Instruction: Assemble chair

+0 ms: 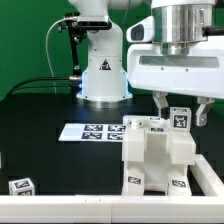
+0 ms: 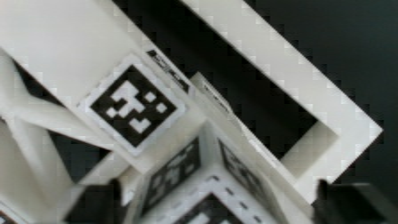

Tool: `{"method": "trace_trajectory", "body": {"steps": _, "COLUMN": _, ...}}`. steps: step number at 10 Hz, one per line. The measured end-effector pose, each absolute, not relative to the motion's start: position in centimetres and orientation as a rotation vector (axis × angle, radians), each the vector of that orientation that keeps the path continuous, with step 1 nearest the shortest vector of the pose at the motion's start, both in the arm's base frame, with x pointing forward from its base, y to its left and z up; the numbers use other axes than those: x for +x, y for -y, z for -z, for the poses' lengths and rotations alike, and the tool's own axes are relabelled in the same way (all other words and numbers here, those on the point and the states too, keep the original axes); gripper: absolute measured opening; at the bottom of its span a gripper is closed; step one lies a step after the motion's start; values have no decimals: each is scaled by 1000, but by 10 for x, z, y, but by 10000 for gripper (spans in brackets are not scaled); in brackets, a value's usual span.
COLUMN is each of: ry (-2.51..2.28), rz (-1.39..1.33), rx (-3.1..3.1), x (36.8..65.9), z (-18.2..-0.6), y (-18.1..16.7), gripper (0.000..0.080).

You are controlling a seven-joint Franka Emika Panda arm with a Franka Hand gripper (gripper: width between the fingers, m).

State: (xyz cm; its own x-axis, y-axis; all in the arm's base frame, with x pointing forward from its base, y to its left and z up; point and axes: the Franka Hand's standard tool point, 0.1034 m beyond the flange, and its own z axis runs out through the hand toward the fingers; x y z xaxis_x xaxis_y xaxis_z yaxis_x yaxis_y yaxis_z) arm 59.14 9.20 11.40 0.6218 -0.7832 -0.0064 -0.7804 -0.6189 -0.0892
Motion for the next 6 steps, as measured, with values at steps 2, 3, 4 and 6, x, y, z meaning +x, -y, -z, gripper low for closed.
{"method": "trace_trajectory", "body": {"steps": 2, "ry": -1097, "rz": 60, "rx": -2859, "x": 593, "z": -115, "y": -90, "gripper": 622}}
{"method": "trace_trajectory", "body": {"steps": 3, "ry": -816, "rz": 67, "rx": -2964, "x": 592, "z": -115, "y": -91, "gripper": 641}}
{"method": "trace_trajectory", "body": {"steps": 4, "ry": -607, "rz": 61, "rx": -3019, "x": 589, "z": -113, "y": -95, "gripper": 648}}
{"method": "trace_trajectory", "body": {"steps": 6, "ry": -459, "rz": 89, "rx": -3048, "x": 589, "z": -112, "y": -94, "gripper": 649}}
